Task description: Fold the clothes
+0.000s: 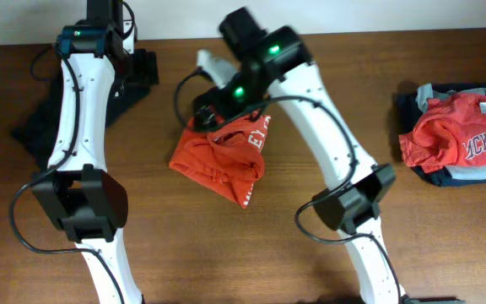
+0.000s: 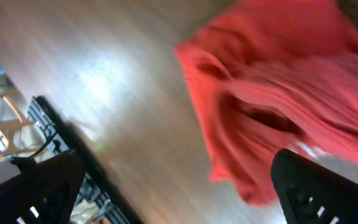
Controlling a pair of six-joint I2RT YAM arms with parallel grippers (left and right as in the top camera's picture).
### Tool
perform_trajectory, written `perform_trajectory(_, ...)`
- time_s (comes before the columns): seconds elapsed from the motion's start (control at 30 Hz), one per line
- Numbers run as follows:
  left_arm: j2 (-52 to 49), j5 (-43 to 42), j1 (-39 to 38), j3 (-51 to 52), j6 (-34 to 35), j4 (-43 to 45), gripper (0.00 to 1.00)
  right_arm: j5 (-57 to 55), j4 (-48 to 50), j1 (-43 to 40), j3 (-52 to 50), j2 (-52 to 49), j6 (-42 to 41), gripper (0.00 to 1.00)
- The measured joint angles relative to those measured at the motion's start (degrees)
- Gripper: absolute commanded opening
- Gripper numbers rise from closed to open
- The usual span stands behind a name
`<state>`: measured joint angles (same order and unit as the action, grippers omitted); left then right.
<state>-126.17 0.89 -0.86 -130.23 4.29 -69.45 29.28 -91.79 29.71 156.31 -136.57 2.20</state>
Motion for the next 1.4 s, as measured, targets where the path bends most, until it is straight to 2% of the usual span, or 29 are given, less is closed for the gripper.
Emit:
perform_trajectory(0.13, 0.0, 0.0, 0.0, 0.0, 0.0, 0.7, 0.85, -3.3, -5.2, -4.0, 0.2, 0.0, -0.5, 0.99)
perform_trajectory(0.37, 0.0, 0.0, 0.1, 0.0, 0.0, 1.7, 0.85, -8.4, -4.9, -8.3, -4.9, 0.0, -5.5, 0.99)
perform_trajectory(0.47, 0.0, 0.0, 0.6, 0.0, 0.0, 1.9, 0.85, -9.2, -2.3, -9.0, -9.8, 0.0, -8.4, 0.99)
perform_trajectory(0.6, 0.0, 0.0, 1.6, 0.0, 0.0, 2.0, 0.85, -9.8, 3.8, -9.1, -15.4, 0.0, -13.1, 0.91)
perform_trajectory(0.67, 0.0, 0.0, 1.9, 0.0, 0.0, 2.0, 0.85, -10.0, 7.2, -9.0, -18.0, 0.0, -16.2, 0.85)
perform_trajectory(0.77, 0.0, 0.0, 2.0, 0.0, 0.0, 2.0, 0.85, -10.0, 11.5, -8.8, -20.9, 0.0, -20.4, 0.69)
perform_trajectory(0.87, 0.0, 0.0, 2.0, 0.0, 0.0, 2.0, 0.85, -10.0, 14.5, -8.7, -23.2, 0.0, -23.7, 0.63)
perform_trajectory(1.1, 0.0, 0.0, 2.0, 0.0, 0.0, 2.0, 0.85, -10.0, 17.9, -8.6, -25.7, 0.0, -27.3, 0.41)
perform_trajectory(1.23, 0.0, 0.0, 2.0, 0.0, 0.0, 2.0, 0.85, -9.9, 18.8, -8.3, -25.9, 0.0, -27.8, 0.21)
perform_trajectory(1.3, 0.0, 0.0, 2.0, 0.0, 0.0, 2.0, 0.85, -9.9, 19.3, -8.1, -26.0, 0.0, -28.0, 0.04)
perform_trajectory(1.4, 0.0, 0.0, 2.0, 0.0, 0.0, 2.0, 0.85, -9.9, 20.4, -7.8, -26.0, 0.0, -28.0, 0.04)
